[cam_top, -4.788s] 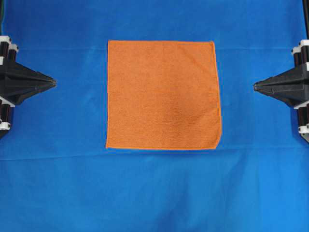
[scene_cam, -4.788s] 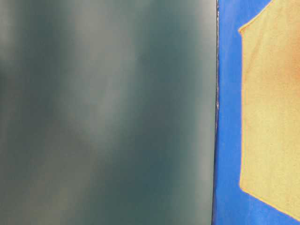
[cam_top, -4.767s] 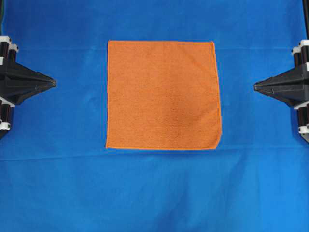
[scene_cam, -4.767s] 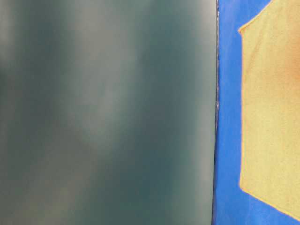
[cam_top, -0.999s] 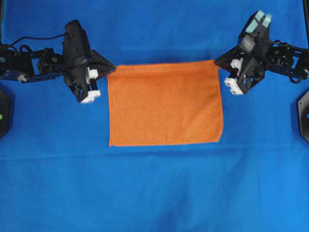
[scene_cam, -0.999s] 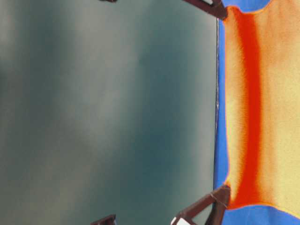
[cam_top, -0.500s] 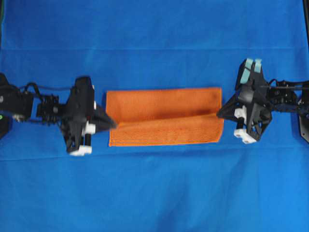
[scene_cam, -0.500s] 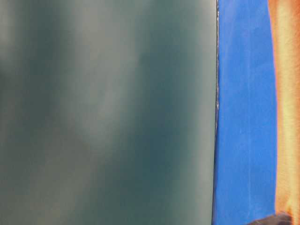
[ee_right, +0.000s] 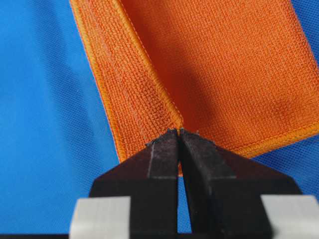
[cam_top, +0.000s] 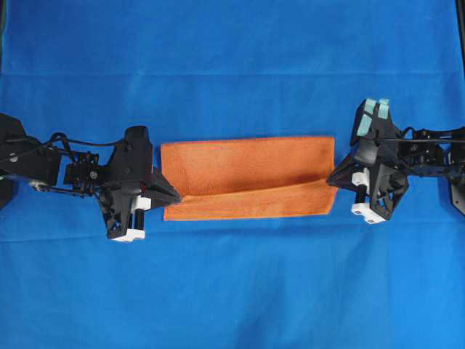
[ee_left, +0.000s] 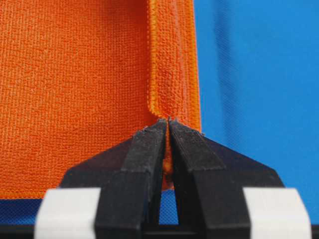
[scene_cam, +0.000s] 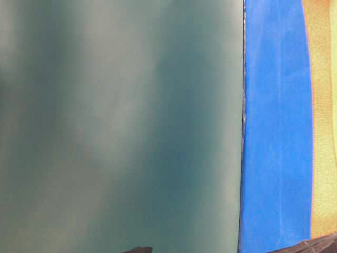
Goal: Fold the orange towel.
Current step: 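Lift the top corners and fold them down toward the bottom edge, then open both grippers and move them to the folded edge corners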
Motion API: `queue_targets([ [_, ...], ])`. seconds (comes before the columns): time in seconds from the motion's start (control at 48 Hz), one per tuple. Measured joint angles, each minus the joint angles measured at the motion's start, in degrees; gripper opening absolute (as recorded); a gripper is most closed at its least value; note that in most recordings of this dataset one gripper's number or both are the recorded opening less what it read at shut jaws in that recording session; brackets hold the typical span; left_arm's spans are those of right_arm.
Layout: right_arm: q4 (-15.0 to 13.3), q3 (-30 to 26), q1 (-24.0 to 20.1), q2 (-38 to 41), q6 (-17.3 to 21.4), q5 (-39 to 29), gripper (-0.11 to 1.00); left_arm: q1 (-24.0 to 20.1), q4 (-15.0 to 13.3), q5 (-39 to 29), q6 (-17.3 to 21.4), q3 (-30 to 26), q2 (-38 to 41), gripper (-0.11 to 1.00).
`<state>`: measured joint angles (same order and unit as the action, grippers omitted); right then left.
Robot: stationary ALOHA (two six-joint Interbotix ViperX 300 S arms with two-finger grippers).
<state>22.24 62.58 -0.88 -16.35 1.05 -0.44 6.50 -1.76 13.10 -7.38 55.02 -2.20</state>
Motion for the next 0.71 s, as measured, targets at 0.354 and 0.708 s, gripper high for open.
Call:
queue_targets([
  [0.354,0.1,-1.5,-0.1,1.6,-0.2,-0.7,0.52,-0.1,0.0,-0.1,0.1,0.0,0.0,0.65],
  [0.708,-2.1,-1.5,1.9,-4.3,-0.6,-1.1,0.61,-4.5,0.0,-3.8,0.6,0.0,-3.7,0.68],
])
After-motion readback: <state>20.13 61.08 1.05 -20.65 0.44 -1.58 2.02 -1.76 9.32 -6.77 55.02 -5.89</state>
